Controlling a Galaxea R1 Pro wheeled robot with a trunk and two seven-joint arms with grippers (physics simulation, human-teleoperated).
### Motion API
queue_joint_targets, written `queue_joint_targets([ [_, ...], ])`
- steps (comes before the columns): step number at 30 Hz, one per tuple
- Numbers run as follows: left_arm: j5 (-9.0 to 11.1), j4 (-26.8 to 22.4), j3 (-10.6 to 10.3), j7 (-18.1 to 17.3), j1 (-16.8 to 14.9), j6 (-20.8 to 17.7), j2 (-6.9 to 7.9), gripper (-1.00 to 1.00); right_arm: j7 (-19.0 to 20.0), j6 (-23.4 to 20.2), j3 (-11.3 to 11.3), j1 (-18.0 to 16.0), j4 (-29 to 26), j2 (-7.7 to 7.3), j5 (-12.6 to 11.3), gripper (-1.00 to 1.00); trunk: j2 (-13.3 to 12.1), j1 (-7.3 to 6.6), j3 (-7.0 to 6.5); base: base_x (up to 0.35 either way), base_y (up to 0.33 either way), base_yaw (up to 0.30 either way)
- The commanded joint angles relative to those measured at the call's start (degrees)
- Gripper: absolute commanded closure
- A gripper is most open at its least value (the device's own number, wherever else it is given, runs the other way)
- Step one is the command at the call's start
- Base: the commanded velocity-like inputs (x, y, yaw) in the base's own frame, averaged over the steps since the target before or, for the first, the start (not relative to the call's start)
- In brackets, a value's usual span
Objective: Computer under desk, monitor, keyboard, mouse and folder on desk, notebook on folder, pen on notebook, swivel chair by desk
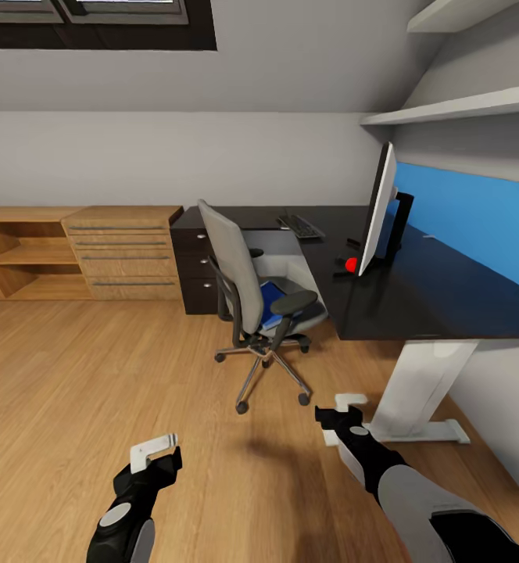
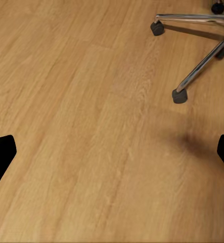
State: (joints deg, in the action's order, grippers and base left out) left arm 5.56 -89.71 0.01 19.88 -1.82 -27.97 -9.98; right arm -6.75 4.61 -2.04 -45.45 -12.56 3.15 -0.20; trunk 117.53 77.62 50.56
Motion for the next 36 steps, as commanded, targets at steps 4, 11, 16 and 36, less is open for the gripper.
queue_joint_targets([
  [4, 0.69, -0.12, -1.81, 0.3, -0.1, -0.1, 0.15, -1.0, -0.15, 0.3, 0.12, -0.42, 2.72, -0.01, -1.64, -1.0, 1.64, 0.88, 0.77, 0.0, 0.0, 0.0],
  [11, 0.68, -0.26, -2.36, 0.28, -0.18, -0.07, 1.19, -1.0, 0.19, 1.67, 0.23, -0.44, 3.54, -0.13, -2.21, -1.0, 4.45, 2.41, 2.03, 0.0, 0.0, 0.0],
  [16, 0.75, -0.21, -2.38, 0.33, -0.19, -0.07, 1.27, -1.0, 0.12, 8.92, 0.2, -0.37, 4.02, 0.67, -2.32, -1.0, 6.45, 3.51, 2.93, 0.0, 0.0, 0.0],
  [36, 0.57, 0.84, -2.47, 0.48, -0.2, 0.02, 1.28, -1.0, 0.43, 12.71, -0.05, 0.09, 4.07, 2.01, -1.91, -1.0, 14.48, 7.9, 6.52, 0.0, 0.0, 0.0],
])
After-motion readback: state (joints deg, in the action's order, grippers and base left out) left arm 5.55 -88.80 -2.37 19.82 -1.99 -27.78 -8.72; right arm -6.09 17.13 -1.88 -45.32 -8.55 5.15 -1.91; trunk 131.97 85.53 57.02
